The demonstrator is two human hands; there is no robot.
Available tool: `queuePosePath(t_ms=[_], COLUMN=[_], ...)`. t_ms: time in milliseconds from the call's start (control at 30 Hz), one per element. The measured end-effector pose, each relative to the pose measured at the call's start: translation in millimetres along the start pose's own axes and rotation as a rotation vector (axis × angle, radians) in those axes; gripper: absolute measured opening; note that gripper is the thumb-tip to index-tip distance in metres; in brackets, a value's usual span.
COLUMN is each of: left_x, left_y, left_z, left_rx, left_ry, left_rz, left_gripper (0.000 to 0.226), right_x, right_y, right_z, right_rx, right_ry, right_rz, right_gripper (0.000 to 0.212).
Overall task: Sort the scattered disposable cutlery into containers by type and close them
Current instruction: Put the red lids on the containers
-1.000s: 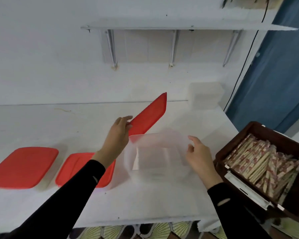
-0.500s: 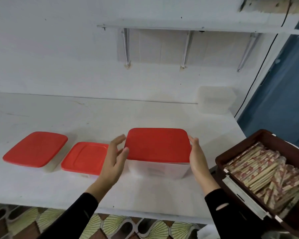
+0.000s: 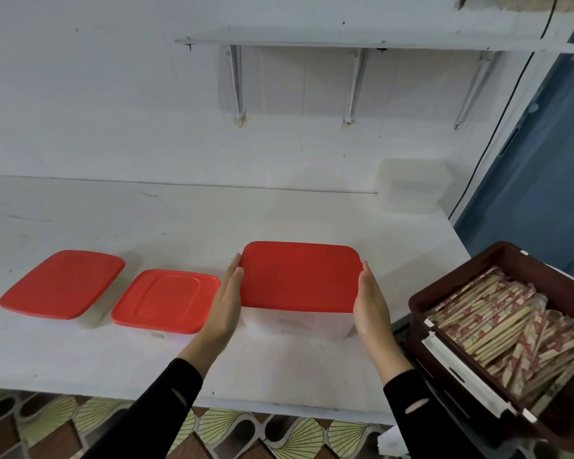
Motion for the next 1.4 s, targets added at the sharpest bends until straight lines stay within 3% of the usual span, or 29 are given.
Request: queuePosePath(t_ms=[400, 500, 600, 633, 700, 767, 933, 1133, 1233, 1300, 1400], left_x=[5, 28, 62, 68, 76, 77, 86, 121, 143, 154, 162], left_y=[21, 8, -8, -10, -8, -6, -3, -7, -8, -9, -5], left_z=[5, 1, -10, -12, -15, -15, -15, 2, 12, 13, 15], left_rx=[-0.062, -0.026, 0.104, 0.126, 0.131, 0.124, 0.010, 0.168, 0.297, 0.406, 0.642], left_ry=[-0.032, -0.059, -0.005, 0.032, 0.103, 0.074, 0.048, 0.018, -0.024, -0.024, 0.047], left_rz=[0.012, 0.088, 0.258, 0.316, 0.387, 0.404, 0.449, 0.275, 0.167, 0.068, -0.103], left_gripper=[0.042, 0.039, 0.024, 0.021, 0.039, 0.048, 0.042, 0.034, 0.045, 0.051, 0.040], right_x=[-8, 18, 52, 60, 70, 75, 84, 84, 81, 80, 73], right_y=[-13, -8, 3, 4, 3, 2, -5, 8, 20, 29, 35], right_z=[5, 9, 1, -2, -9, -12, -20, -57, -75, -81, -76], right_rx=[0.016, -0.006, -0.065, -0.078, -0.104, -0.144, -0.100, -0.062, -0.030, -0.117, -0.213], right_ry=[0.028, 0.015, 0.109, 0.135, 0.157, 0.142, 0.025, -0.044, -0.094, -0.132, -0.116], right_rz=[-0.004, -0.113, -0.272, -0.318, -0.357, -0.355, -0.401, -0.300, -0.237, -0.146, -0.143], right_gripper=[0.047, 0.040, 0.035, 0.037, 0.055, 0.070, 0.067, 0.044, 0.038, 0.038, 0.033])
Point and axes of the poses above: each hand's wrist, its own x-axis towards the middle knuckle, its own z-axis out of the back of the hand, y = z × x, the point moved 1 cm from there along x, towards the middle knuckle, and after that the axes turned 11 degrees about -y, right-handed, at the moved point
